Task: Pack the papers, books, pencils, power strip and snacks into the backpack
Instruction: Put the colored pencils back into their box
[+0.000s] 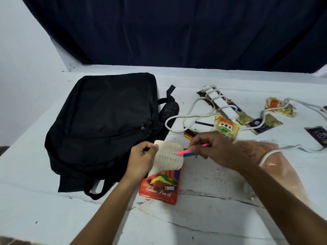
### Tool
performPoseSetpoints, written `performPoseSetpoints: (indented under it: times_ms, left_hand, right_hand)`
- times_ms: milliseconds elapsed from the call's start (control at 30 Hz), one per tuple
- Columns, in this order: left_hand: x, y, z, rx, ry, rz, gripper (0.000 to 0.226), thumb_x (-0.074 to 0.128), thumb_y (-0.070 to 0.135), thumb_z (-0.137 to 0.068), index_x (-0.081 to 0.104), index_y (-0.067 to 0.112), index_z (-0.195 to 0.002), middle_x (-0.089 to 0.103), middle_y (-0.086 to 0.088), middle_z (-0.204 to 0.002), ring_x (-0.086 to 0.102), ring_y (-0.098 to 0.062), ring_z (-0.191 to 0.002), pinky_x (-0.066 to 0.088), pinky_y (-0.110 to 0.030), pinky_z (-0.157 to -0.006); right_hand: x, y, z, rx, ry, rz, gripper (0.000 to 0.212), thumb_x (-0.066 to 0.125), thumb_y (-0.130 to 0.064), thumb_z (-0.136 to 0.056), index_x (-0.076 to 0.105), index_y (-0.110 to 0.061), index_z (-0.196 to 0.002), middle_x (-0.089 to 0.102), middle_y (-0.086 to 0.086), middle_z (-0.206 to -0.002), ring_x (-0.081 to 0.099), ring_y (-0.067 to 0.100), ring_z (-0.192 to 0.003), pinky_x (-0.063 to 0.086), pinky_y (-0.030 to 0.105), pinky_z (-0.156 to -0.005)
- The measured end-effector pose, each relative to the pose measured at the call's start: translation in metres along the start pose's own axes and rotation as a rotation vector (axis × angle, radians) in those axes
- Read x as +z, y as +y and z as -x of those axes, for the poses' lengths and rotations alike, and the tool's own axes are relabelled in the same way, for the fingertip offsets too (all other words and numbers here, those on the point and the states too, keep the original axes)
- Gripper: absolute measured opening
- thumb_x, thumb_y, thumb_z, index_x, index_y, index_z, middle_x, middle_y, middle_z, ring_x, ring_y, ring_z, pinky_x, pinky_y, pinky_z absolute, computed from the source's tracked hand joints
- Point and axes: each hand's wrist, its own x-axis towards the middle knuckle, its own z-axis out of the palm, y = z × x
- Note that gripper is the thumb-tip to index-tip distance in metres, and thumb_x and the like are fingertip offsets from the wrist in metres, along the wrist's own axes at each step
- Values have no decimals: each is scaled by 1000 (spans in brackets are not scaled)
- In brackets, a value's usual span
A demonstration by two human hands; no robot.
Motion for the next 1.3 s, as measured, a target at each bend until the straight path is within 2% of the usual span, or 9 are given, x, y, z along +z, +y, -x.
performPoseSetpoints:
  times_ms: [233,367,533,633,733,833,967,1200,1300]
  left_hand:
    - [-2,-3,7,68,-32,41,27,57,15,-96,59,-6,-81,34,-11,-55,25,-15,-44,22,-22,-43]
    - [-1,1,9,92,14,122,26,56,17,-96,59,-5,-83,36,-13,-56,30,-16,-47,28,-26,-45]
    - [0,1,13,107,58,148,24,56,18,-97,63,-1,-84,45,-12,-54,42,-21,-54,37,-29,-52]
    - [-1,1,13,104,78,142,22,55,15,-96,63,-3,-85,47,-4,-50,43,-13,-48,38,-22,-47]
    - [-1,-1,12,120,84,123,21,56,20,-96,66,5,-86,54,-30,-65,50,-28,-59,44,-36,-55]
    - [1,-2,12,112,98,112,19,56,20,-96,67,7,-87,66,-25,-79,66,-38,-74,54,-50,-64]
    - [2,-2,12,96,108,99,19,56,20,-96,67,8,-87,67,-26,-83,64,-46,-83,54,-59,-68]
    - [3,-1,13,68,107,90,19,55,19,-97,67,7,-87,70,-18,-82,68,-39,-82,55,-54,-69]
    - [2,0,14,53,116,104,19,55,18,-97,66,6,-88,70,-17,-79,68,-37,-78,56,-46,-65]
  right_hand:
    - [14,-12,-17,202,-152,-49,12,78,-9,-76,69,0,-79,60,-1,-53,45,6,-44,33,19,-43]
    - [29,-13,-20,260,-67,67,41,86,-16,-64,51,-18,-86,67,4,-67,59,15,-58,41,27,-52]
    - [41,-10,-15,270,5,180,65,89,-27,-60,41,-24,-105,55,1,-75,52,13,-66,42,29,-59]
    - [40,-8,-12,287,43,18,53,84,-30,-69,44,-24,-103,61,2,-76,56,11,-64,43,29,-58]
    - [40,-6,-9,284,48,-73,46,80,-16,-74,45,-20,-103,63,5,-75,56,9,-59,44,30,-57]
    - [42,-3,-7,306,34,-61,47,82,-22,-72,45,-24,-101,62,5,-81,59,14,-72,46,31,-62]
    - [44,2,-6,320,41,-17,46,80,-26,-74,45,-24,-103,62,8,-83,58,13,-70,46,31,-62]
    - [21,-1,-12,379,183,-159,30,73,-32,-82,53,-16,-98,63,8,-76,54,11,-55,36,19,-44]
    - [31,0,-10,385,98,-91,36,77,-33,-77,52,-18,-99,69,11,-78,57,11,-55,40,21,-48]
